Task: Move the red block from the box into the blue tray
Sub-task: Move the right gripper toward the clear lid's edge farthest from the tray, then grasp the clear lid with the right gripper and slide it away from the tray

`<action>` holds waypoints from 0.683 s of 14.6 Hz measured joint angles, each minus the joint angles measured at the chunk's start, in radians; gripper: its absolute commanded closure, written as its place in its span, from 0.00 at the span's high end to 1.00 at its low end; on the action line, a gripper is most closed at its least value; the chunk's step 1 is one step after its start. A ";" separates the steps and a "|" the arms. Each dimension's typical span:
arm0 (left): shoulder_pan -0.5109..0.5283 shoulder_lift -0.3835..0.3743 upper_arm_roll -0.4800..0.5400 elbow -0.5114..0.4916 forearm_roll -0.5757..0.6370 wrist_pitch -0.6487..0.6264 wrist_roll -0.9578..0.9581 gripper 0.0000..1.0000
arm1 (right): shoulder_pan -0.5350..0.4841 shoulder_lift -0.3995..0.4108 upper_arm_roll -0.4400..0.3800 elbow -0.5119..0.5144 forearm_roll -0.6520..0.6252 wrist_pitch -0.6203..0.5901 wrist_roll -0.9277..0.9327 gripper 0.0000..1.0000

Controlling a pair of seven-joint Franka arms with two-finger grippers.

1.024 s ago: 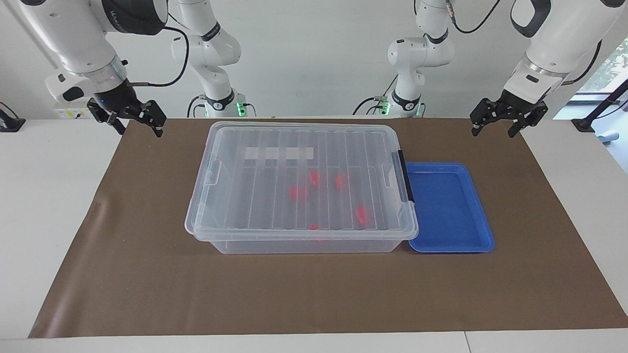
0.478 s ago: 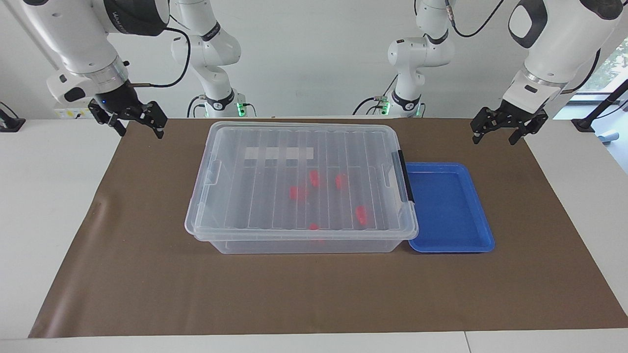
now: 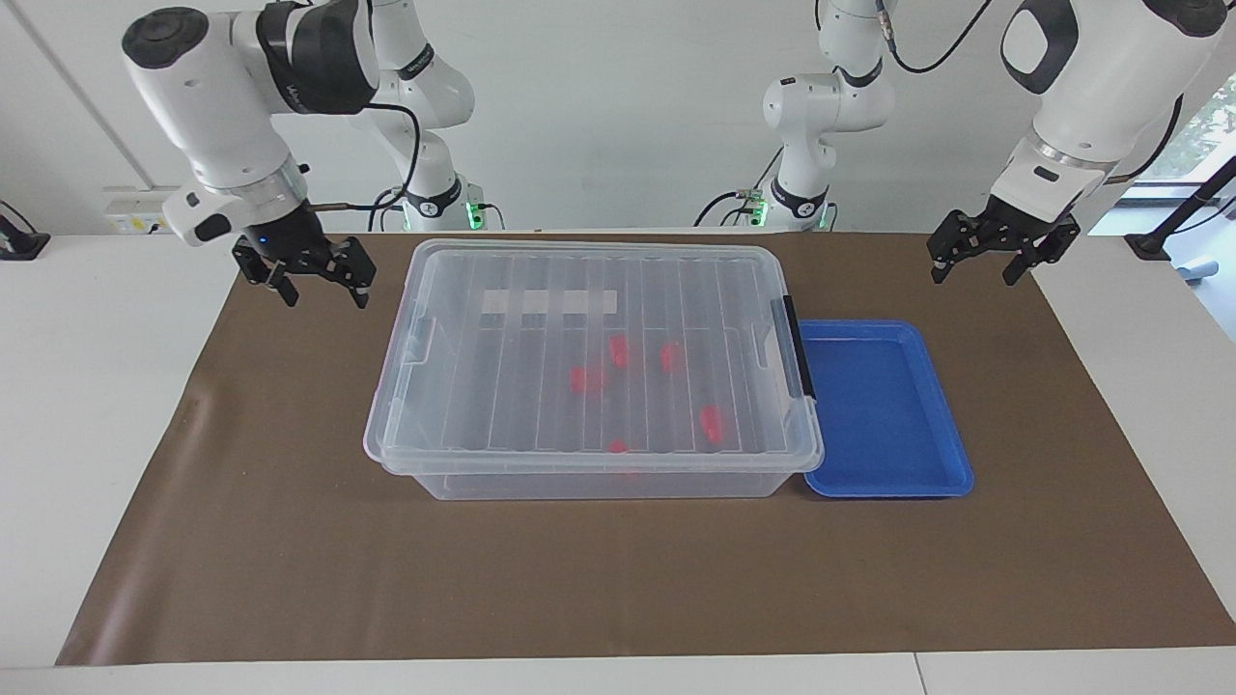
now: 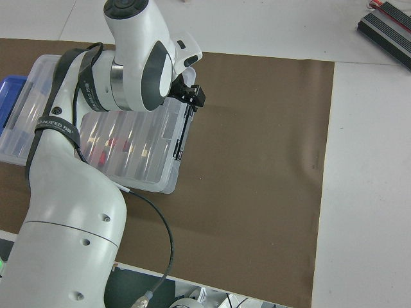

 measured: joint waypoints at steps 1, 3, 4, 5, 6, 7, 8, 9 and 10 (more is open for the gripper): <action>0.000 -0.001 0.000 0.000 0.000 -0.008 0.000 1.00 | 0.002 0.005 0.001 -0.017 0.000 0.016 0.000 1.00; 0.000 -0.003 0.000 0.000 0.000 -0.024 0.000 1.00 | -0.006 0.013 -0.003 -0.052 0.000 0.039 -0.010 1.00; 0.000 -0.004 0.000 0.000 0.000 -0.033 0.000 1.00 | -0.007 0.014 -0.007 -0.068 0.000 0.051 -0.014 1.00; 0.000 -0.005 0.000 0.000 0.000 -0.036 0.000 1.00 | -0.007 0.014 -0.009 -0.084 0.000 0.068 -0.016 1.00; 0.000 -0.006 0.000 0.000 0.000 -0.036 0.000 1.00 | -0.008 0.014 -0.009 -0.100 0.000 0.086 -0.016 1.00; 0.000 -0.007 -0.001 0.000 0.000 -0.036 0.000 1.00 | -0.008 0.014 -0.009 -0.114 0.000 0.103 -0.016 1.00; 0.000 -0.007 -0.001 -0.001 0.000 -0.036 0.000 1.00 | -0.008 0.014 -0.009 -0.124 0.000 0.111 -0.016 1.00; -0.001 -0.007 -0.002 -0.002 0.000 -0.036 0.000 1.00 | -0.008 0.014 -0.009 -0.133 0.000 0.114 -0.016 1.00; -0.001 -0.007 -0.003 -0.002 0.000 -0.036 0.000 1.00 | -0.008 0.014 -0.009 -0.142 0.000 0.121 -0.016 1.00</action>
